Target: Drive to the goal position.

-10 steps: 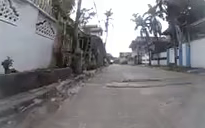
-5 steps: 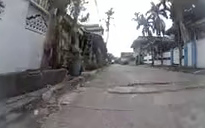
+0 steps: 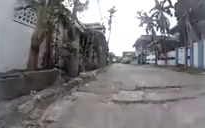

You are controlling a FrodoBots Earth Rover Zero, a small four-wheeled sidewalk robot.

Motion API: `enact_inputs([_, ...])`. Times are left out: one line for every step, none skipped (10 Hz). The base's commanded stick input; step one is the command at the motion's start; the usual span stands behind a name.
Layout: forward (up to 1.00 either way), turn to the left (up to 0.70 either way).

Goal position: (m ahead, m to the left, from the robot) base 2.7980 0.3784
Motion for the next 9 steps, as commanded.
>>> enact_inputs([1.0, 0.01])
enact_inputs([1.0, 0.02])
enact_inputs([1.0, 0.11])
enact_inputs([1.0, 0.12])
enact_inputs([1.0, 0.07])
enact_inputs([1.0, 0.01])
enact_inputs([1.0, -0.04])
enact_inputs([1.0, -0.1])
enact_inputs([1.0, -0.15])
